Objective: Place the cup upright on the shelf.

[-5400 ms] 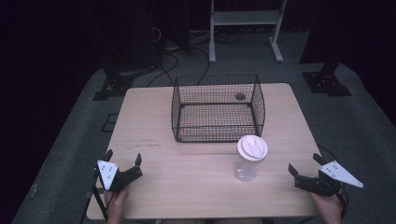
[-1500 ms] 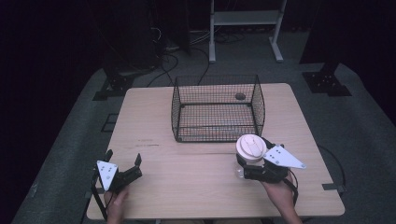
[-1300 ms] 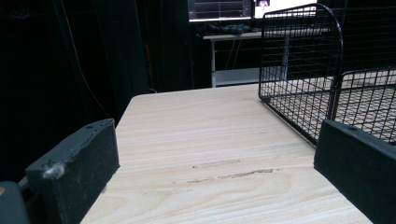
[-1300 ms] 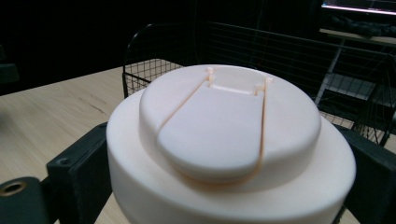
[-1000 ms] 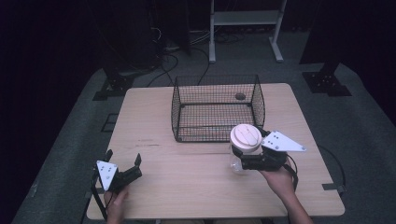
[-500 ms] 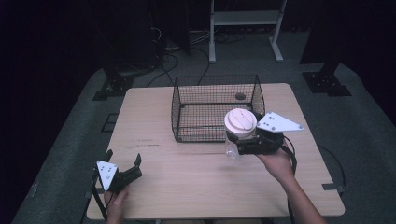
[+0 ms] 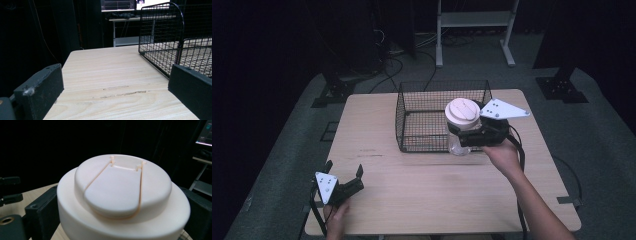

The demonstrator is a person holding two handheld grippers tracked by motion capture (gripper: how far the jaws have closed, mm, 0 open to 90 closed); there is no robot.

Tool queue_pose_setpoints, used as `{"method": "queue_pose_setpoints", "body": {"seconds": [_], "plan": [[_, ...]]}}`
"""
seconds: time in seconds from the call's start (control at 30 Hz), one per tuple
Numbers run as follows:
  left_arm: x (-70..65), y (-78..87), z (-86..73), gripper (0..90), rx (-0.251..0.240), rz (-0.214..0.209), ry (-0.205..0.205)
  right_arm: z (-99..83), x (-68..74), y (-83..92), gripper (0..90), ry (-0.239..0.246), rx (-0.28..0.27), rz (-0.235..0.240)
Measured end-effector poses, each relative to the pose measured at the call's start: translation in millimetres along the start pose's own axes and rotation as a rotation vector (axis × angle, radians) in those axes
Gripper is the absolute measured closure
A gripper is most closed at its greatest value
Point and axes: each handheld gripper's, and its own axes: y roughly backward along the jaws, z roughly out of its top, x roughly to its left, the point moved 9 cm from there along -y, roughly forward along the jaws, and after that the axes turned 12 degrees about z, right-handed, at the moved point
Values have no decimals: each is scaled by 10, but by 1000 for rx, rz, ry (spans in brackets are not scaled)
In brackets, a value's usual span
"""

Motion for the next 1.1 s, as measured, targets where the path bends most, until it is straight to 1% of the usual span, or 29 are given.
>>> {"method": "queue_pose_setpoints", "body": {"seconds": [0.03, 0.13, 0.17, 0.2, 0.3, 0.33, 0.43, 0.47, 0.5, 0.6, 0.63, 0.73, 0.77, 0.83, 1.0, 1.1], "plan": [[0, 2, 0, 0, 0, -1, -1, 63, -34, -45, 45, 0, 2, 2], [0, 1, -1, 0, 1, 0, -1, 110, -64, -78, 45, 5, 5, -1], [-1, 1, -1, 0, 1, -1, -1, 157, -101, -118, 45, -1, 6, 11], [-1, 1, 0, 0, 0, -1, -1, 177, -121, -138, 45, -5, 6, 8], [2, 0, 0, 0, 1, -1, 3, 220, -186, -197, 45, 5, 9, -4], [2, 0, 0, 0, 1, -1, 3, 220, -186, -197, 45, 5, 9, -4], [1, 0, 1, 0, -1, -2, 2, 259, -257, -274, 45, 0, 7, -3], [1, 0, 1, 0, -1, -2, 2, 259, -257, -274, 45, 0, 7, -3], [2, 0, 1, 0, -1, -1, 3, 269, -290, -320, 45, -3, 12, 2], [3, -1, 1, 0, -1, -1, 5, 278, -325, -366, 45, 2, 17, -4], [5, -2, 2, 0, -1, 0, 4, 279, -360, -414, 45, -1, 24, -3], [5, -2, 0, 0, 1, 0, 5, 280, -396, -461, 45, -3, 20, 1], [3, -1, 0, 0, 0, -1, 6, 276, -436, -506, 45, -8, 22, -1], [5, -1, 1, 0, 0, -1, 6, 269, -472, -547, 45, -11, 25, -4], [6, -1, 1, 0, 0, -2, 7, 264, -528, -614, 45, -18, 21, -8], [10, -1, 0, 0, 1, 1, 9, 248, -562, -656, 45, -21, 29, -11]]}}
